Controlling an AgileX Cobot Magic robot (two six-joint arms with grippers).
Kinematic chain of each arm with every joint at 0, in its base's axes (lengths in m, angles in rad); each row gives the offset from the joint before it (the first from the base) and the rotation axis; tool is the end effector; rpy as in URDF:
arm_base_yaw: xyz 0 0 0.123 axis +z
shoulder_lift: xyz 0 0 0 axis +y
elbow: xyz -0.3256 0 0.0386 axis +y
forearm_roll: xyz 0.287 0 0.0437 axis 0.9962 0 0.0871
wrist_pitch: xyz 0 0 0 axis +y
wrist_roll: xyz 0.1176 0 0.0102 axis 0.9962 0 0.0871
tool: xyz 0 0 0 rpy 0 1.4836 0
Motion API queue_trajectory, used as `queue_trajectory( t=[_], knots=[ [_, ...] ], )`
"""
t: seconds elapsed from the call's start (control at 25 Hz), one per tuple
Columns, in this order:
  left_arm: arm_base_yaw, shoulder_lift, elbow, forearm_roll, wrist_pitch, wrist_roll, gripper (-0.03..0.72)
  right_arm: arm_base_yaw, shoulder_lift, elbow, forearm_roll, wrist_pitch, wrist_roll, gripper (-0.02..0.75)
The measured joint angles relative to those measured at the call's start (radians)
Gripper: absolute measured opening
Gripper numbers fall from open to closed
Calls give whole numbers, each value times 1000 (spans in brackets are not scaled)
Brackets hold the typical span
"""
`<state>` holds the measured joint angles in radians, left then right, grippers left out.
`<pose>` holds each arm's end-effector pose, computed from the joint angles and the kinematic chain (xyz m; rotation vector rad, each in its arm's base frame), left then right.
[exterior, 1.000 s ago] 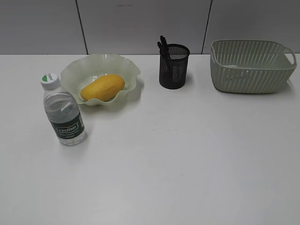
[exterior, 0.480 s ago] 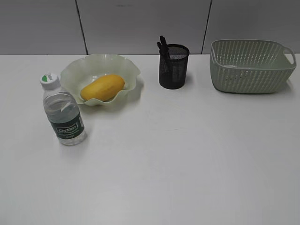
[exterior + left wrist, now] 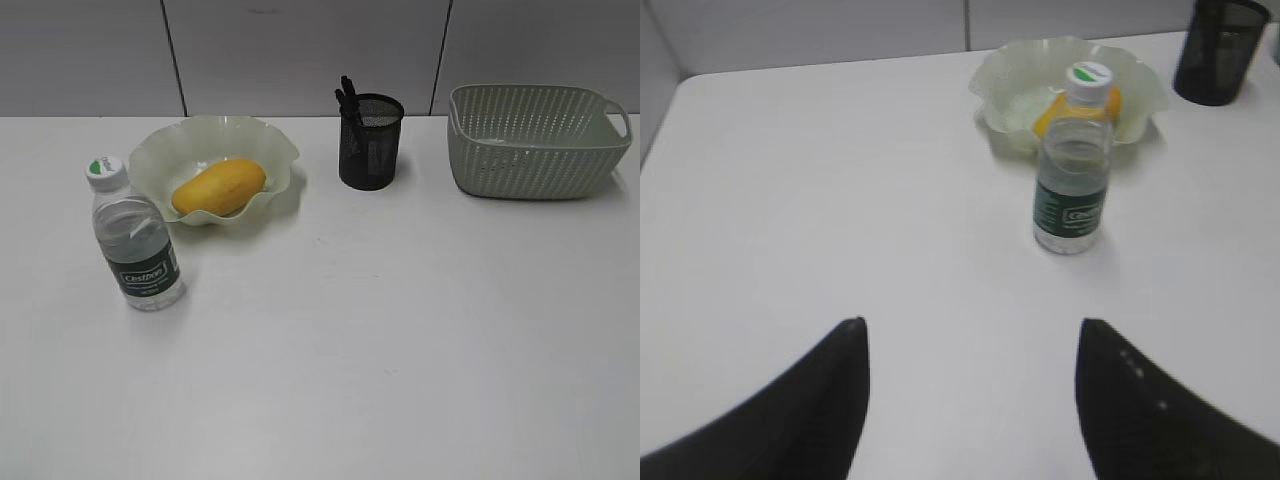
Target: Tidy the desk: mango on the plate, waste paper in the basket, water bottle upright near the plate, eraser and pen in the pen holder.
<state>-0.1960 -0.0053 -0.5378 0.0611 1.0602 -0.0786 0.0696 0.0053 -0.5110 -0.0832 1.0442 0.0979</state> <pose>0.0056 0.0053 0.2965 0.1130 1.9976 -0.1039 0.0111 -0.0077 0.2893 0.0319 2.0191 0.0071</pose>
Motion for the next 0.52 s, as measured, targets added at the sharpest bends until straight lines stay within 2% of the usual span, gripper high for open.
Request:
queue_trajectory(
  t=[0.12, 0.52],
  knots=[
    [34, -1, 0, 0, -2, 0, 469, -18, -12, 0, -1, -1, 0, 516],
    [36, -1, 0, 1, -3, 0, 421, -18, -12, 0, 5, -1, 0, 512]
  ],
)
